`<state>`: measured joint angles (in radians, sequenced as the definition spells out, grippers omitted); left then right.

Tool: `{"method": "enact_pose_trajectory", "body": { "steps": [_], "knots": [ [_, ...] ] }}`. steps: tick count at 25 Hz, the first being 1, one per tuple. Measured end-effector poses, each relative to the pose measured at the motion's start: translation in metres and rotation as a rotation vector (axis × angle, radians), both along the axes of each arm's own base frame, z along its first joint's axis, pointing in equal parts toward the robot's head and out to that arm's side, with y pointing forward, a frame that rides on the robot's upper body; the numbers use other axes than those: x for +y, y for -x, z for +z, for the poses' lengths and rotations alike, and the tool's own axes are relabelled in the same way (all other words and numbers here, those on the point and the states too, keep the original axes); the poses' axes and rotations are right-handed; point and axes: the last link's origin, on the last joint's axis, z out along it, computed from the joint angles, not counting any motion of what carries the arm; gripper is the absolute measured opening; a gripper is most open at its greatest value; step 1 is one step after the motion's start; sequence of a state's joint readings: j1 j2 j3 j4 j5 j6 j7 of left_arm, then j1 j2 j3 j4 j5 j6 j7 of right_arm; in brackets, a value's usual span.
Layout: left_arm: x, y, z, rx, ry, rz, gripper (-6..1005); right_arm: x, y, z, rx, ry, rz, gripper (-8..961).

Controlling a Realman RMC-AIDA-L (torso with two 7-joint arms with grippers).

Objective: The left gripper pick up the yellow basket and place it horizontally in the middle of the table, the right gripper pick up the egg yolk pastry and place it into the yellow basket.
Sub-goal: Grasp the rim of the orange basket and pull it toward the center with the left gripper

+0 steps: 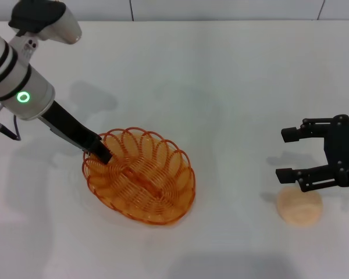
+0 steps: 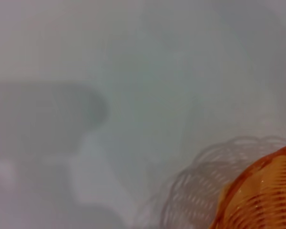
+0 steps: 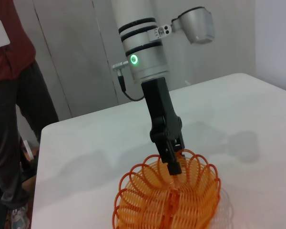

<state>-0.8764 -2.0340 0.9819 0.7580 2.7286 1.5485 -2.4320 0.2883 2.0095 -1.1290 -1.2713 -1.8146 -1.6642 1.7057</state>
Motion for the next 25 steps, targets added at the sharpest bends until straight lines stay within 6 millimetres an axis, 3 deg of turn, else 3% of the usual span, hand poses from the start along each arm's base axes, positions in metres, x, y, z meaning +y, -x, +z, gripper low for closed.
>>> {"method": "enact_pose_trajectory", "body": {
  "steps": [4, 7, 12, 25],
  "knots": [
    [0.0019, -0.002, -0.0023, 0.003, 0.004, -0.003, 474, 0.0, 0.0002, 0.0001, 0.0, 0.0, 0.001, 822],
    [0.0044, -0.0045, -0.0007, 0.006, 0.0, -0.008, 331, 0.0001, 0.0004, 0.0003, -0.001, -0.001, 0.002, 822],
    [0.0066, -0.0056, -0.0001, 0.01, -0.008, -0.015, 262, 0.0001, 0.0005, 0.0004, -0.001, -0.001, 0.003, 821],
    [0.0061, -0.0052, -0.0027, 0.026, -0.002, -0.022, 190, -0.0001, 0.0015, 0.0009, -0.002, 0.0, 0.006, 821]
  ]
}}
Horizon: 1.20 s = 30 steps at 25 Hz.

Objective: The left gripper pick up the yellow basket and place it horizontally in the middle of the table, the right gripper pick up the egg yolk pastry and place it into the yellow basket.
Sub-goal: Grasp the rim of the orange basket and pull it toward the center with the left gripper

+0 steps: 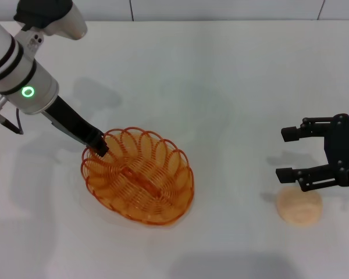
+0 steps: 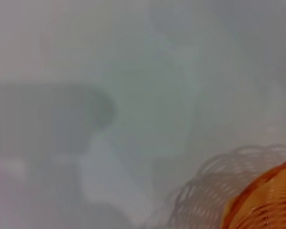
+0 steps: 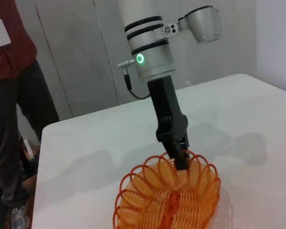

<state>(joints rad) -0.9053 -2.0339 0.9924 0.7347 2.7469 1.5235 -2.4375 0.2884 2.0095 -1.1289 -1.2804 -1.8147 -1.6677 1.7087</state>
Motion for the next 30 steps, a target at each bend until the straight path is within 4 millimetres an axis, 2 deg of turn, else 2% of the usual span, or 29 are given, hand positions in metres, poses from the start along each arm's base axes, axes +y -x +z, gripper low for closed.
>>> {"method": "enact_pose_trajectory", "body": {
  "steps": [3, 12, 23, 30],
  "knots": [
    [0.001, -0.001, 0.001, -0.002, -0.003, -0.002, 186, 0.0, 0.0, 0.0, 0.0, 0.001, 0.001, 821],
    [0.002, -0.005, 0.003, -0.007, 0.009, -0.01, 91, 0.0, 0.0, 0.001, 0.0, -0.002, 0.001, 821],
    [0.003, -0.014, 0.01, -0.021, 0.005, -0.012, 88, 0.0, -0.001, 0.002, 0.002, -0.008, -0.004, 820],
    [0.01, -0.027, 0.018, -0.126, -0.058, 0.022, 82, 0.001, -0.001, 0.003, 0.001, -0.011, -0.006, 820]
  ]
}}
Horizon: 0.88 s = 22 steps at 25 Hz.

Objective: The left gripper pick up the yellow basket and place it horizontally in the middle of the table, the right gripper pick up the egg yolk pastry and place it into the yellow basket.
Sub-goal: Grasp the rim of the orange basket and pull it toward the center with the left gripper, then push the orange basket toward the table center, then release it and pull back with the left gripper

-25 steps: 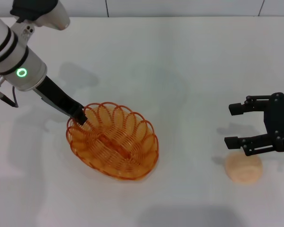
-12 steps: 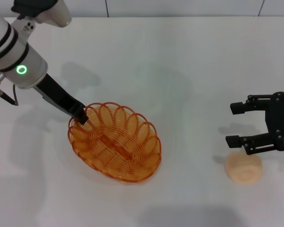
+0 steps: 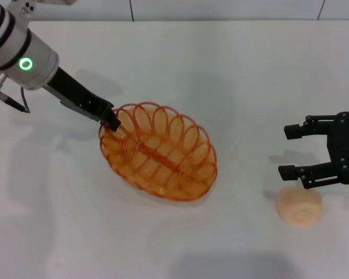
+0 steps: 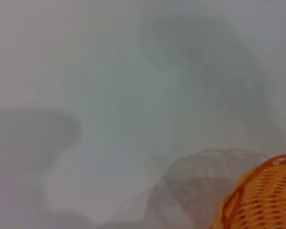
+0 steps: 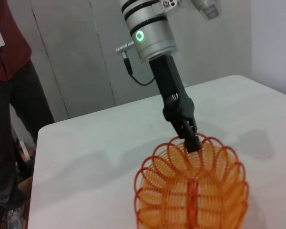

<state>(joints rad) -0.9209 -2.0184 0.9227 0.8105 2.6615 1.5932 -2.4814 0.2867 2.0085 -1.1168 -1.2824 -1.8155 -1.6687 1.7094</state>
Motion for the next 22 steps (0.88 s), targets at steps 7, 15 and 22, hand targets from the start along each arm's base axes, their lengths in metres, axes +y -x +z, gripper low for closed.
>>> {"method": "enact_pose_trajectory", "body": {
  "steps": [7, 15, 22],
  "knots": [
    [0.001, 0.002, 0.004, -0.078, -0.071, 0.148, 77, 0.0, 0.0, 0.001, 0.0, 0.0, 0.002, 820],
    [-0.002, 0.009, 0.001, -0.095, -0.115, 0.305, 84, -0.001, 0.002, 0.003, 0.003, 0.008, 0.011, 820],
    [0.002, 0.017, 0.002, -0.102, -0.193, 0.376, 93, -0.003, 0.004, 0.003, 0.008, 0.024, 0.023, 819]
  ]
}}
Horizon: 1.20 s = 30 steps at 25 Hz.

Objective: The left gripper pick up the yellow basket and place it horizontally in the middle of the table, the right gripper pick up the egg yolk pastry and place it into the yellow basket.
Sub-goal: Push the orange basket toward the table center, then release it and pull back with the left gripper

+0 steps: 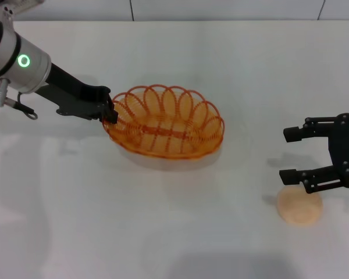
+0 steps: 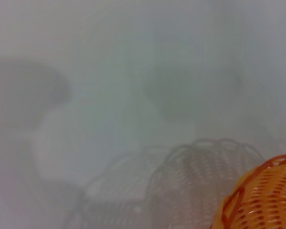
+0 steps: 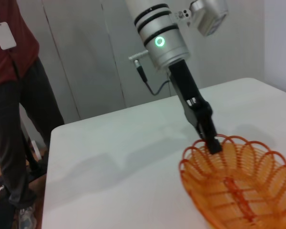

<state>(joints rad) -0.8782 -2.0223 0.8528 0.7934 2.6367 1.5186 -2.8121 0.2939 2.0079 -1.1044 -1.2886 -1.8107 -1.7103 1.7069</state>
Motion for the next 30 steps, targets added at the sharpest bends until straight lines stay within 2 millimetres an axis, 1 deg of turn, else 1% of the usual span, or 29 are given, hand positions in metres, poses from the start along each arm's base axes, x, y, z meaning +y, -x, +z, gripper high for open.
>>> {"method": "enact_pose_trajectory", "body": {
  "steps": [4, 7, 14, 21, 30],
  "knots": [
    [0.004, 0.002, -0.001, 0.0, -0.035, 0.011, 98, -0.001, 0.002, 0.001, 0.005, 0.004, 0.008, 819],
    [0.005, 0.003, -0.006, -0.012, -0.04, 0.022, 102, -0.002, 0.002, 0.001, 0.005, 0.005, 0.012, 819],
    [0.009, -0.003, -0.013, -0.051, -0.053, 0.021, 111, -0.002, 0.004, 0.002, 0.005, 0.013, 0.023, 819],
    [0.009, -0.012, -0.032, -0.073, -0.024, 0.017, 121, -0.005, 0.006, 0.002, 0.004, 0.029, 0.036, 819],
    [0.005, -0.011, -0.044, -0.079, -0.01, 0.03, 132, -0.007, 0.006, 0.002, 0.004, 0.042, 0.042, 819]
  ]
}}
